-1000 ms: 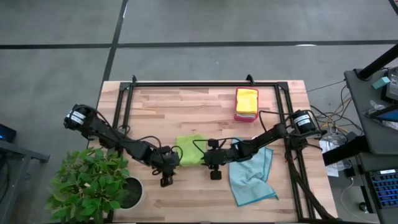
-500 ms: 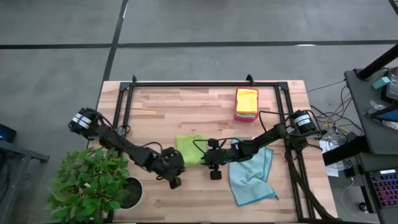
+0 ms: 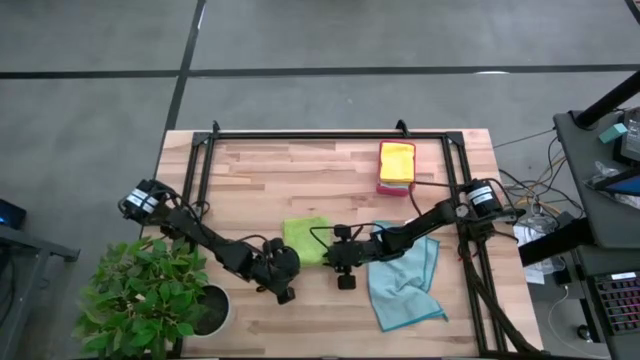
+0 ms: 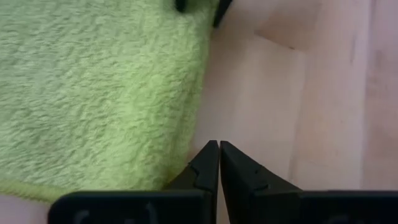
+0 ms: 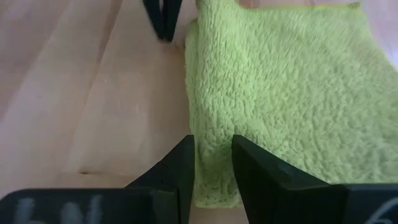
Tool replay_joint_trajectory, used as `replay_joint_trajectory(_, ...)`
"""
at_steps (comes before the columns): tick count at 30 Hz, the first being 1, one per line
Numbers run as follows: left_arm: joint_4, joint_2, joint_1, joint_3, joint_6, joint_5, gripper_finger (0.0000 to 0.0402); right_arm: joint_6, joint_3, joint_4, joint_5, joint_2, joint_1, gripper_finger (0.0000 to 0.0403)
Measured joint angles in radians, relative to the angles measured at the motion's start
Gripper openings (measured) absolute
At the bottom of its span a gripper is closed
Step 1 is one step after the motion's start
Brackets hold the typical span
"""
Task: Fold microfiber towels
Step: Fold the green microfiber towel
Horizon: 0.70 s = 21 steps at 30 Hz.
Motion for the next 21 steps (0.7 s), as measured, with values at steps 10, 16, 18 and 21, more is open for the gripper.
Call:
replay_joint_trajectory(10,-0.010,0.010,0.000,-0.015,-0.006,-0.065,0.0000,0.009,0.018,0.010,0.002,0.041,0.000,0.0080)
replay_joint_trajectory(16,-0.007,0.040,0.000,-0.016,-0.009,-0.068,0.0000,0.016,0.017,0.009,0.001,0.035,0.000,0.0036)
replay_joint_trajectory(18,-0.006,0.044,0.000,-0.017,-0.020,-0.067,0.0000,0.016,0.017,0.006,0.002,0.035,0.003,0.0023)
replay_joint_trajectory(21,-0.006,0.046,0.000,-0.021,-0.031,-0.065,0.0000,0.016,0.017,-0.001,0.001,0.033,0.007,0.0011)
